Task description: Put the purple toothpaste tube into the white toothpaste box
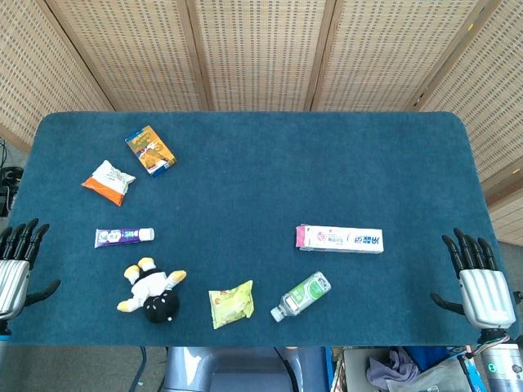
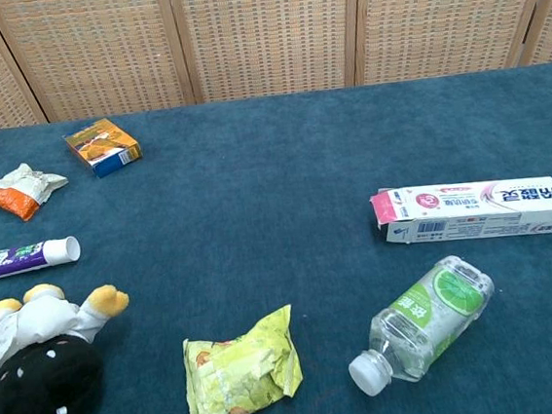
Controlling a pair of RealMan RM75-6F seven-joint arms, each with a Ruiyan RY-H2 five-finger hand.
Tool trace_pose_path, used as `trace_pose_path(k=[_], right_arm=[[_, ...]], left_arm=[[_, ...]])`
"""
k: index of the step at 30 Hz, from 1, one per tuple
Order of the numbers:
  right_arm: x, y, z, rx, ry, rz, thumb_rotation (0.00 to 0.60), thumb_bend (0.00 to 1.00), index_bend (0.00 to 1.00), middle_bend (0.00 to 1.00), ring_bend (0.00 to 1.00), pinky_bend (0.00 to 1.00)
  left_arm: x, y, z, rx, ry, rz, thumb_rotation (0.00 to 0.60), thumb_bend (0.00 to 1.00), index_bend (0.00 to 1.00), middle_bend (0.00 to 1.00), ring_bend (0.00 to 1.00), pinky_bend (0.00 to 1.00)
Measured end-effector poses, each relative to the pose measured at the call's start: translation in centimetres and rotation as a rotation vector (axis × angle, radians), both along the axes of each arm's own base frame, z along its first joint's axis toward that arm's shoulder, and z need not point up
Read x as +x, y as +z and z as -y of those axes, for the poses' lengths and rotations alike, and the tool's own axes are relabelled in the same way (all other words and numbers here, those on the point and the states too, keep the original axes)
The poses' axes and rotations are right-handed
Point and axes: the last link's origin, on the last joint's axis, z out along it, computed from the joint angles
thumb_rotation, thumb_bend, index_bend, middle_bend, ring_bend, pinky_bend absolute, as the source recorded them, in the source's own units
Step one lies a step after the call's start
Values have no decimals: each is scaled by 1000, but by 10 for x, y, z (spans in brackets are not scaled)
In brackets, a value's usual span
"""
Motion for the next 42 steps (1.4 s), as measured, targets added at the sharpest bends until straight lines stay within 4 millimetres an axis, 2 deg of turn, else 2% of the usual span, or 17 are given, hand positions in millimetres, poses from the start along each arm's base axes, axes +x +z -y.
trace_pose_path(k=[24,27,30,33,42], right_arm=[[2,-4,-1,12,0,0,600,148,0,0,0,0],[2,-4,0,13,-2,1,600,147,0,0,0,0],[1,-4,-1,13,-4,3,600,148,0,0,0,0],[1,-4,0,14,-5,3,600,148,0,0,0,0],[2,-9,0,35,1,0,600,147,0,0,0,0]], left_arm=[[2,-3,-3,21,-17,2,600,207,0,0,0,0],[4,-3,-4,35,-24,2,600,208,28,0,0,4],[5,-3,-5,55,-31,9,600,208,95,41,13,81],[5,-2,-9,70,-35,8,600,209,133,103,68,153],[3,0,-35,51,-27,-27,600,211,194,162,128,195]])
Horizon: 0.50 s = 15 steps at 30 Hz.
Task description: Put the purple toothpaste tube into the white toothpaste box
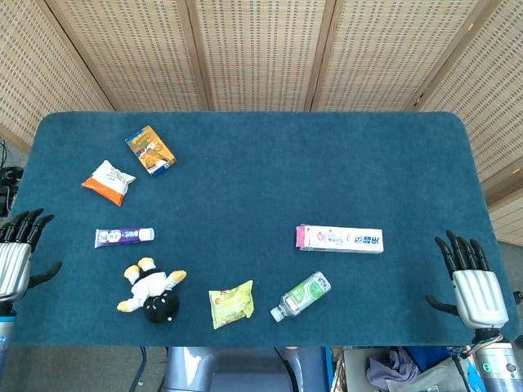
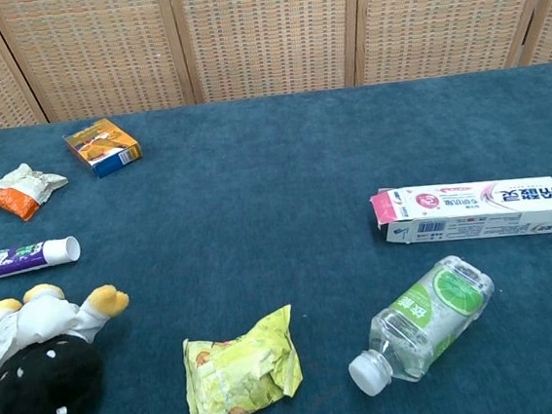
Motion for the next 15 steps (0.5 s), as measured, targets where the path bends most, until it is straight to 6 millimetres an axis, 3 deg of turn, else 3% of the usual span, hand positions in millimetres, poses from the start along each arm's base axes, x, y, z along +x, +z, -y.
trace_pose_path(k=[9,15], right_arm=[[3,-6,0,19,9,-6,600,147,0,0,0,0],[3,-7,1,21,5,-6,600,147,0,0,0,0]], left_arm=[[-3,-10,-36,-118,31,-43,600,212,335,279,225,257],[-3,-19,-61,-181,58,-115,600,212,356,297,240,265]])
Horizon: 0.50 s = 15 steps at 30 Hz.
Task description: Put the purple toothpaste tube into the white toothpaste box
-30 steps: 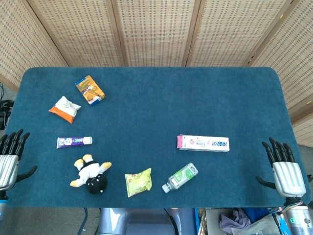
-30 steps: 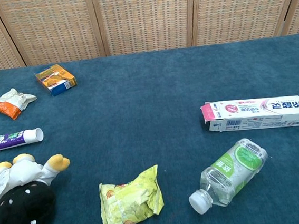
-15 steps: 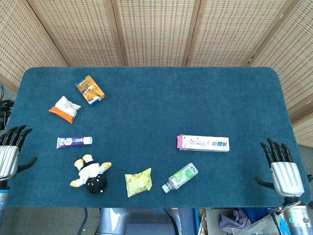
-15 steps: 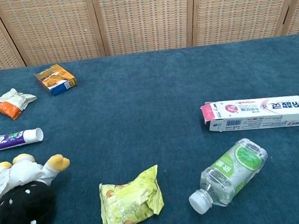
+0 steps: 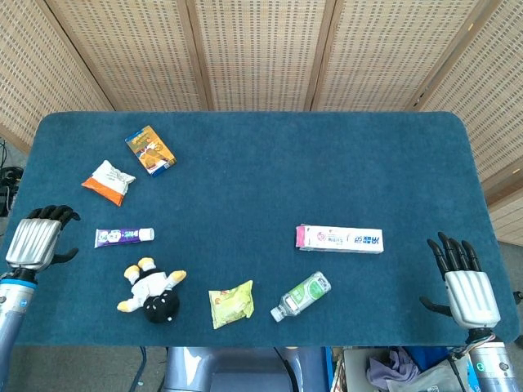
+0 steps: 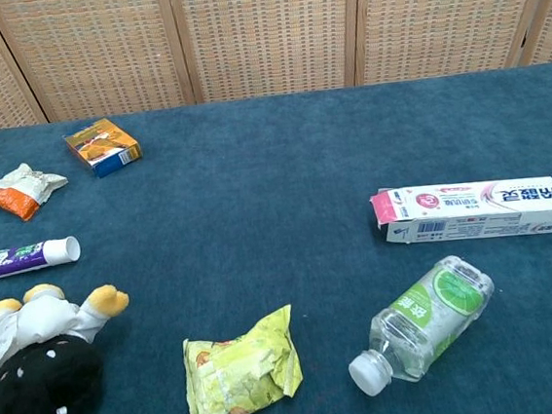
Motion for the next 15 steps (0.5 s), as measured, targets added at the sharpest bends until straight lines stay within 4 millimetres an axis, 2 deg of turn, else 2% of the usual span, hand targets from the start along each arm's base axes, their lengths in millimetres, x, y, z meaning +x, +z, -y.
trace_pose_path(k=[15], right_arm=[[-1,-1,1,9,-8,4,600,147,0,0,0,0]], left_arm=[[-26,-29,-40,-83,171,-131,600,212,370,304,249,270]])
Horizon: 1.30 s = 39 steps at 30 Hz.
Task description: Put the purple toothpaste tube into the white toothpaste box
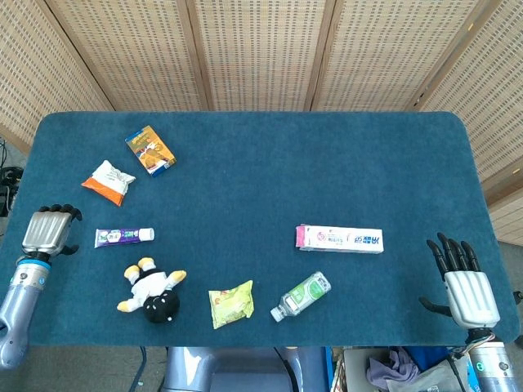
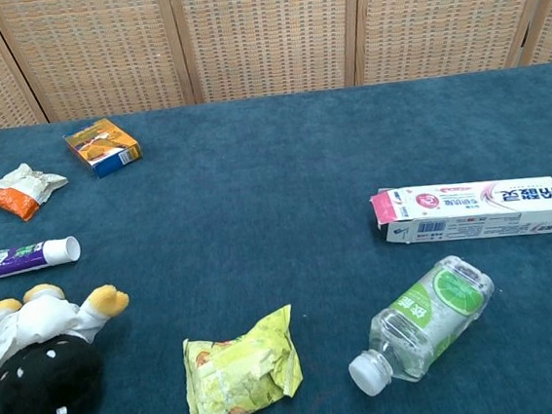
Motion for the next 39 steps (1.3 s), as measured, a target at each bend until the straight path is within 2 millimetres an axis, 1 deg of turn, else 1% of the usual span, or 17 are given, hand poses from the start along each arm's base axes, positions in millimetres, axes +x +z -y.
trace_pose_path(k=[4,8,15,22,32,35,36,38,39], right_arm=[[-1,0,0,1,-3,0,600,147,0,0,0,0],[-2,-1,1,3,-10,-1,600,148,0,0,0,0],[-3,-2,2,7,-16,-1,600,148,0,0,0,0],[-3,-2,2,9,-18,-2,600,147,0,0,0,0],[-4,-3,2,11,-22,-1,600,147,0,0,0,0],[-4,-4,3,12,-22,-1,600,148,0,0,0,0],[-4,-4,3,12,-22,-1,600,148,0,0,0,0],[-4,-4,3,13,-21,0,600,147,0,0,0,0],[-4,-4,3,12,-21,1,600,147,0,0,0,0]], left_arm=[[-2,-14,-8,-23,36,-8,600,211,370,304,249,270],[1,-27,-14,-43,55,5,600,211,369,304,249,272],[10,-37,-23,-70,72,13,600,211,369,304,249,273],[24,-47,-34,-94,74,28,600,211,372,304,249,273],[28,-68,-38,-135,84,5,600,211,382,304,250,275],[30,-74,-38,-143,80,1,600,212,416,323,268,292],[30,-75,-38,-144,79,0,600,212,443,345,288,310],[31,-78,-39,-147,74,-4,600,211,514,415,346,358],[31,-80,-39,-147,72,-5,600,215,572,474,392,396]])
